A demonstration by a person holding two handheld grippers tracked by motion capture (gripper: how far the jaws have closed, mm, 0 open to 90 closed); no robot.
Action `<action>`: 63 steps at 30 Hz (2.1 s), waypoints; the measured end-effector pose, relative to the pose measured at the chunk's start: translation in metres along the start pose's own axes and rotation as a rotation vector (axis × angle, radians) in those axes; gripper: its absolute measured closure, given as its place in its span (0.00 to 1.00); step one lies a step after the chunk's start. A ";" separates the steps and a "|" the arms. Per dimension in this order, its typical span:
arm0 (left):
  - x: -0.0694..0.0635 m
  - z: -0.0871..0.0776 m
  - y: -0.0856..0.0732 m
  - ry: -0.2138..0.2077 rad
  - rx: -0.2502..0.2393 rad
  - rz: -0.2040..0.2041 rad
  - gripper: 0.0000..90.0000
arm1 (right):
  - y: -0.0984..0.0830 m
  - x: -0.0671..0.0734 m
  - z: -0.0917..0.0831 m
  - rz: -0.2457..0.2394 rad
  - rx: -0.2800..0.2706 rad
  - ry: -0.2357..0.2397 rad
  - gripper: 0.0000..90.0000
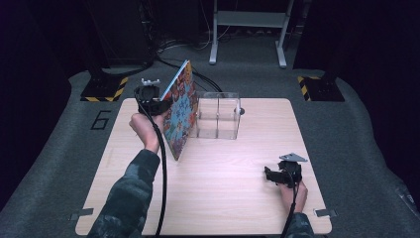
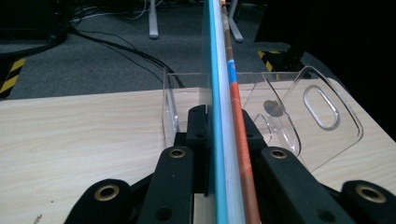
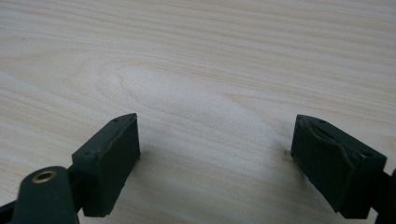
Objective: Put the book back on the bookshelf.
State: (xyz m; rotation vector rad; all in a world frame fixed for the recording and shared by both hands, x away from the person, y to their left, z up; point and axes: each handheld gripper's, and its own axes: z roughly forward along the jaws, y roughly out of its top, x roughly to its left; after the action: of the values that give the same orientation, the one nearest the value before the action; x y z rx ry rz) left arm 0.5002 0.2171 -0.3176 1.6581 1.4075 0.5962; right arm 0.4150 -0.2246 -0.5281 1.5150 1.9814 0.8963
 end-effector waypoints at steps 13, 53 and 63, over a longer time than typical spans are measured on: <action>0.012 0.004 -0.016 -0.007 -0.030 -0.085 0.89 | 0.000 0.000 0.000 0.000 0.001 0.001 0.17; 0.024 -0.037 -0.054 -0.108 -0.050 0.181 0.05 | 0.000 -0.001 0.000 -0.006 0.001 0.003 0.17; 0.029 -0.037 -0.080 -0.128 -0.046 0.175 0.00 | 0.000 -0.001 0.000 -0.008 0.000 0.005 0.17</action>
State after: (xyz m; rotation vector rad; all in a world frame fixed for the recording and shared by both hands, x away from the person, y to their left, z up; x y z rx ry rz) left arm 0.4342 0.2554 -0.3701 1.7624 1.1570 0.6048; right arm 0.4153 -0.2252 -0.5281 1.5050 1.9898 0.8967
